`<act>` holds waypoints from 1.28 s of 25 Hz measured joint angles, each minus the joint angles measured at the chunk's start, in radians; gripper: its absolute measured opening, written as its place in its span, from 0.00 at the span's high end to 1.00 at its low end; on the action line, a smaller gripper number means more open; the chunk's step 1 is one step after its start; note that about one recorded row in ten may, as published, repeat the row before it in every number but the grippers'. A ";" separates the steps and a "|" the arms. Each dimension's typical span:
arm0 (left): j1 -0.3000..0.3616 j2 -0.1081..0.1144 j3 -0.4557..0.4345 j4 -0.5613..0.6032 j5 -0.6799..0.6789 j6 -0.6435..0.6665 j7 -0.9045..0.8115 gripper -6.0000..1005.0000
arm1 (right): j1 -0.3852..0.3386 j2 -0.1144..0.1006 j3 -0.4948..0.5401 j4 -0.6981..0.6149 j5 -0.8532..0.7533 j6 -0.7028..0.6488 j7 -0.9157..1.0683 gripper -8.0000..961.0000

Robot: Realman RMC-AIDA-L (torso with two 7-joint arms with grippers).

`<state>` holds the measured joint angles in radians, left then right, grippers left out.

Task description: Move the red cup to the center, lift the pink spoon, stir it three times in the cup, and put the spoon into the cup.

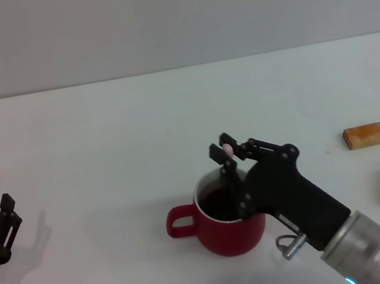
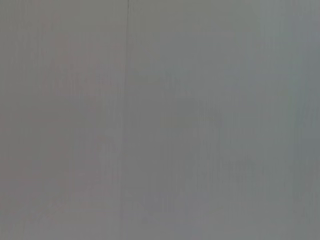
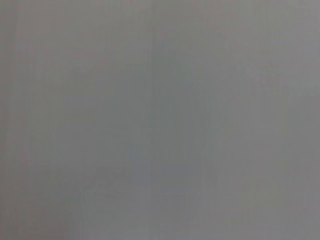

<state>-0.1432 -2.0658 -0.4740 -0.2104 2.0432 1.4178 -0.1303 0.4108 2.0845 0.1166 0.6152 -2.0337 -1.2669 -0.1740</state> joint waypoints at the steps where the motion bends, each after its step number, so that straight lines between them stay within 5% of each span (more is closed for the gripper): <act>1: 0.000 0.000 0.000 0.000 0.000 0.000 0.000 0.15 | -0.008 -0.001 0.001 -0.002 0.000 -0.002 0.000 0.98; 15: 0.004 0.000 0.000 -0.004 0.000 0.001 0.000 0.15 | -0.065 -0.003 -0.030 0.006 -0.006 -0.057 0.035 0.92; 32: -0.007 0.002 -0.003 0.003 0.000 0.006 0.001 0.15 | -0.099 -0.009 -0.010 -0.029 0.011 -0.229 0.095 0.43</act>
<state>-0.1500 -2.0635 -0.4771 -0.2071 2.0433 1.4243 -0.1292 0.3117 2.0758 0.1063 0.5862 -2.0228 -1.4954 -0.0785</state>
